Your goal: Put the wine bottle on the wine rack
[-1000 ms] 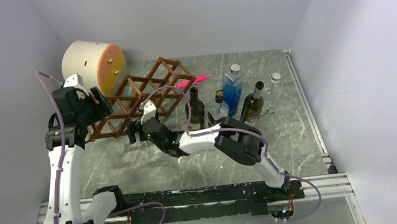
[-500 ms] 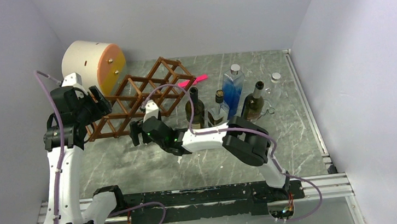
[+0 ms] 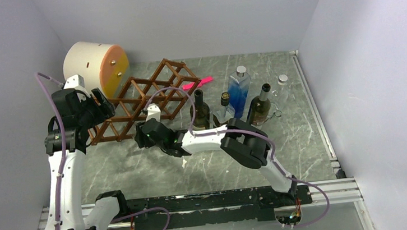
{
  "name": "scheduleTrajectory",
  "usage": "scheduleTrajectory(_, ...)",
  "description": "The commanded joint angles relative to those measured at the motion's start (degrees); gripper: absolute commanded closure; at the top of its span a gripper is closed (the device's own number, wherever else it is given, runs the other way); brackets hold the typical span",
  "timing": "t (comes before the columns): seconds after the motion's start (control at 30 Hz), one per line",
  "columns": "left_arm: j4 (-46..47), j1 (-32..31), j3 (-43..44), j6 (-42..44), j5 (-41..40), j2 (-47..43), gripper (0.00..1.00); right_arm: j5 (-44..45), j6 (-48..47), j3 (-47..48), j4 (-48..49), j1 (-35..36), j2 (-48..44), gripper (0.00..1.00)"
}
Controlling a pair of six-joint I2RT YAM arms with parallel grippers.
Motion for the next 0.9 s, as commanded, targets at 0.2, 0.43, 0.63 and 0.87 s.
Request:
scheduleTrajectory(0.2,0.1,0.3,1.7,0.5,2.9,-0.3,0.29,-7.3,9.3,-0.8,5.1,-3.7,-0.7,0.4)
scheduleTrajectory(0.43,-0.7,0.3,2.8,0.6,2.0,-0.8,0.29,-4.1,6.6,-3.1,4.8,-2.6,-3.0,0.22)
scheduleTrajectory(0.63,-1.1,0.3,3.5,0.6,1.7,-1.2,0.28,-0.8,4.9,-2.9,3.2,-1.1,-4.7,0.22)
scheduleTrajectory(0.87,-1.3,0.2,4.2,0.6,1.5,-1.7,0.28,5.8,1.7,0.4,-2.4,1.6,-6.0,0.26)
